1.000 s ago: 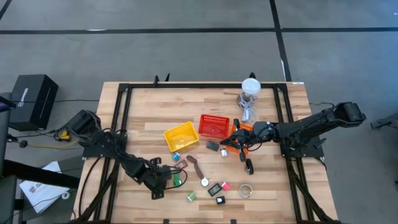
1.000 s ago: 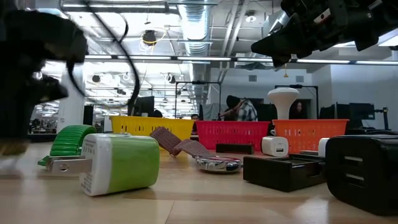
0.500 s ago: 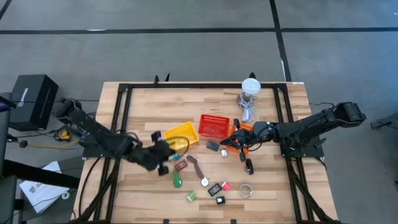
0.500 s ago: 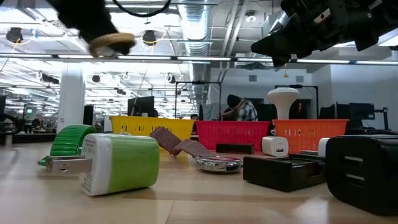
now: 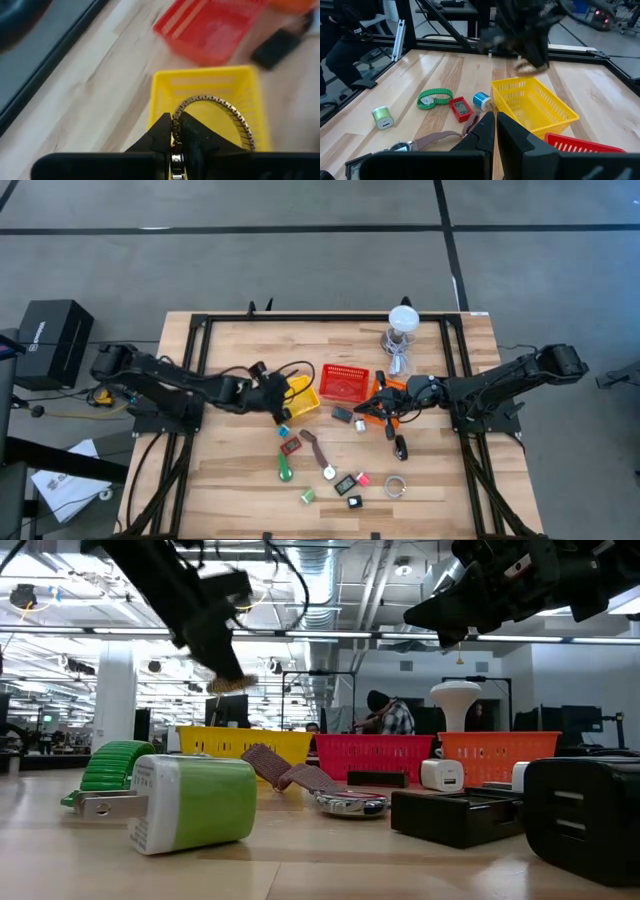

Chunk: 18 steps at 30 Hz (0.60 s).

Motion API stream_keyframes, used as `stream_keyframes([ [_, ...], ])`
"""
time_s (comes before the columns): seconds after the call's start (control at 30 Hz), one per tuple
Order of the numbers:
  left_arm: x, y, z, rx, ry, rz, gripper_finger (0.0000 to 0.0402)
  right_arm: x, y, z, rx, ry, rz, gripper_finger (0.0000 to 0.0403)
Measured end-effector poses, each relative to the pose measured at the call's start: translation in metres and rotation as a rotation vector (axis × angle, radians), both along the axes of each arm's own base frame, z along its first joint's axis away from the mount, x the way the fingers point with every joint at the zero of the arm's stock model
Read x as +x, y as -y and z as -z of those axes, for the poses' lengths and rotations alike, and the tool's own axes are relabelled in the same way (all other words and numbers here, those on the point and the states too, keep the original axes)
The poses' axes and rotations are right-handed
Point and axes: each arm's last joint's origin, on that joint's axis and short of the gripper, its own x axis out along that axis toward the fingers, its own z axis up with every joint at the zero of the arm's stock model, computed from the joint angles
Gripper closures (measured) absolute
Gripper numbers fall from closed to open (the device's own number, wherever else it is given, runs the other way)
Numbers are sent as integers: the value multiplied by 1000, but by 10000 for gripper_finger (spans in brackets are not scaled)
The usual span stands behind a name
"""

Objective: Pick & Place Office items
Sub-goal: Put the gold watch into the yellow bin

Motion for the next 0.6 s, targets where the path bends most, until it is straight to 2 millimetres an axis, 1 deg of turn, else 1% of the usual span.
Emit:
stream_keyframes([
  [0.17, 8, -10, 23, 8, -93, -38, 379, 0, 0, 0, 0, 0, 0, 392],
  [0.23, 10, -12, 27, 10, -112, -43, 372, 0, 0, 0, 0, 0, 0, 392],
  [0.37, 11, -11, 33, -40, -135, -16, 361, 0, 0, 0, -2, 0, 0, 392],
  [0.6, 12, -9, 35, -103, -144, 20, 358, 0, 0, 0, -2, 0, 0, 392],
])
